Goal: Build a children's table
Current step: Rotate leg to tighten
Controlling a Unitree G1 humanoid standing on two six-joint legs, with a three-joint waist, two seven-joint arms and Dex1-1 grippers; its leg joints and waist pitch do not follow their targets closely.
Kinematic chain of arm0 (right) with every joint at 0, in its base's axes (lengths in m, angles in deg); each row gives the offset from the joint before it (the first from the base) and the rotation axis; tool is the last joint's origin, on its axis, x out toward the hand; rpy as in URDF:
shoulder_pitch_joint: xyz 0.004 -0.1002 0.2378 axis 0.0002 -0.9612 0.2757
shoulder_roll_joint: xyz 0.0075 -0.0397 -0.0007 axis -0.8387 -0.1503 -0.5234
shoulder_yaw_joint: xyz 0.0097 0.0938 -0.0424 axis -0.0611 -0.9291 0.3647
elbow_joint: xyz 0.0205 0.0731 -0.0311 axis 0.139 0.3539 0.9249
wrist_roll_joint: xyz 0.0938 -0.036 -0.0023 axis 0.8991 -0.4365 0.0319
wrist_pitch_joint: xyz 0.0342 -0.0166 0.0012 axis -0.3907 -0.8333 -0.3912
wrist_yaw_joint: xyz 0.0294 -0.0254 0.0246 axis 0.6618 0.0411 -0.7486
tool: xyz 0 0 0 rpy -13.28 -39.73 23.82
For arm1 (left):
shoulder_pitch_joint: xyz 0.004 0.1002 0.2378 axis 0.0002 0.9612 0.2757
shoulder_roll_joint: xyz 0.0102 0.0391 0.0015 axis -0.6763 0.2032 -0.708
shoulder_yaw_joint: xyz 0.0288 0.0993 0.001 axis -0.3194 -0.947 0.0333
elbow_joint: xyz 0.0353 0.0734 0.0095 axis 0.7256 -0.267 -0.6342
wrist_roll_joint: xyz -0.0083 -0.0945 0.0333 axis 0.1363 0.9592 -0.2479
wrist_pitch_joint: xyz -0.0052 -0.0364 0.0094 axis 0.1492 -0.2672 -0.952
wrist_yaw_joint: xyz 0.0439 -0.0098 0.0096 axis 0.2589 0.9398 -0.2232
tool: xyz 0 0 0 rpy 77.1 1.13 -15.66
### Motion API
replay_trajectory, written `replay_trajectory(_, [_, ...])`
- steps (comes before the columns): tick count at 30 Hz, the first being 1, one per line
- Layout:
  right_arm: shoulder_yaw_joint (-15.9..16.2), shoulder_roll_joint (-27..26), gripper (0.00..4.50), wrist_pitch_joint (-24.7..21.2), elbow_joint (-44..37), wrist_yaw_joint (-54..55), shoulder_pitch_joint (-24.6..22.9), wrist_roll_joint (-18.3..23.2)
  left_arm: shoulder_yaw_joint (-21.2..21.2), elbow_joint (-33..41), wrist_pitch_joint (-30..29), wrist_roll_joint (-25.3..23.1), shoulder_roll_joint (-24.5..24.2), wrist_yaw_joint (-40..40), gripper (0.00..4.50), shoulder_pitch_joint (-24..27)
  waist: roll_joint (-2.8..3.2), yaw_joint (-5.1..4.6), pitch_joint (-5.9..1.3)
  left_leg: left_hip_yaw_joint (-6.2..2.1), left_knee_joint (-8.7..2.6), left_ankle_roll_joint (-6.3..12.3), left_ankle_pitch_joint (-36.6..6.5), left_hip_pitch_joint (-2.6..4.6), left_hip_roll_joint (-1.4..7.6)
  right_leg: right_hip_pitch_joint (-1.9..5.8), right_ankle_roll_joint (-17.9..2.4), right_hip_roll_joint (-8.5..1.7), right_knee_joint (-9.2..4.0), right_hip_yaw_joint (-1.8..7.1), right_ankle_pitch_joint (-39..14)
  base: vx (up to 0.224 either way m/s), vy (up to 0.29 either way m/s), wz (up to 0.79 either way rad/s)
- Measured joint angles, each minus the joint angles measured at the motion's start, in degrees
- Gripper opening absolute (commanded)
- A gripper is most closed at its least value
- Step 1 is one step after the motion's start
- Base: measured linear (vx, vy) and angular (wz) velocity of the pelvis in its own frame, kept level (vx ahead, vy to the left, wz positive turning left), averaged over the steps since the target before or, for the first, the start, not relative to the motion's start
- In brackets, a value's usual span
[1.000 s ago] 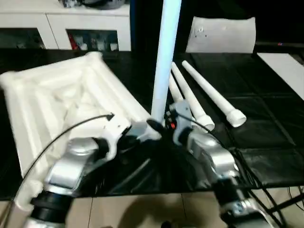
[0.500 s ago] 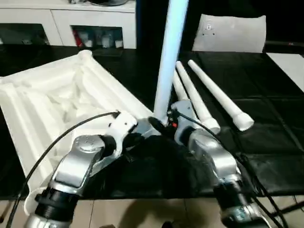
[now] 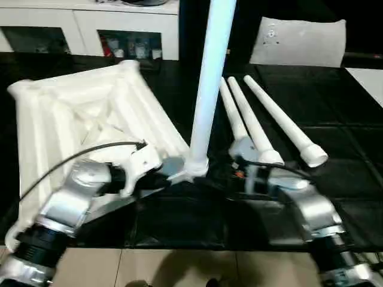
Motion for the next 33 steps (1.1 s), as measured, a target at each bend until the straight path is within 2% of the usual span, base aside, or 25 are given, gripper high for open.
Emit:
replay_trajectory(4, [1.8,1.9,4.46,2.6,1.6,-4.8,0.5,0.0,-1.7,-2.1,5.5,0.2,-2.3,6.2,0.0,-1.0,-0.02,0.56,-0.01,-0.01,0.03,0.0,0.0,-0.04,0.02,0.0,0.0,-0.01,0.01,-0.03,0.0,0.0,0.0,0.0])
replay_trajectory(11, [3.9,3.7,4.46,6.3,4.8,-11.2,3.0,0.0,-5.3,-5.8,11.2,0.1,-3.2,13.1,0.0,-4.5,-0.03,0.55,-0.01,0.02,0.16,0.01,0.0,-0.05,0.01,0.04,0.0,-0.08,0.06,-0.04,0.0,0.0,0.0,0.0])
replay_trajectory(20, [6.3,3.6,3.64,7.6,8.0,-16.7,3.7,0.7,-6.7,-9.6,15.8,-0.2,-3.3,16.5,0.0,-6.9,-0.02,0.37,-0.01,0.02,0.16,0.0,0.0,-0.05,0.04,0.03,0.0,-0.05,0.09,-0.07,0.0,0.0,0.0,0.0])
replay_trajectory(33, [6.7,3.1,2.73,9.7,10.7,-18.7,5.2,0.8,-7.3,-12.3,18.5,0.0,-3.2,17.6,0.0,-8.1,-0.04,0.48,-0.02,0.02,0.18,0.0,0.0,-0.01,0.05,0.04,0.0,-0.05,0.17,-0.09,0.0,0.0,0.0,0.0])
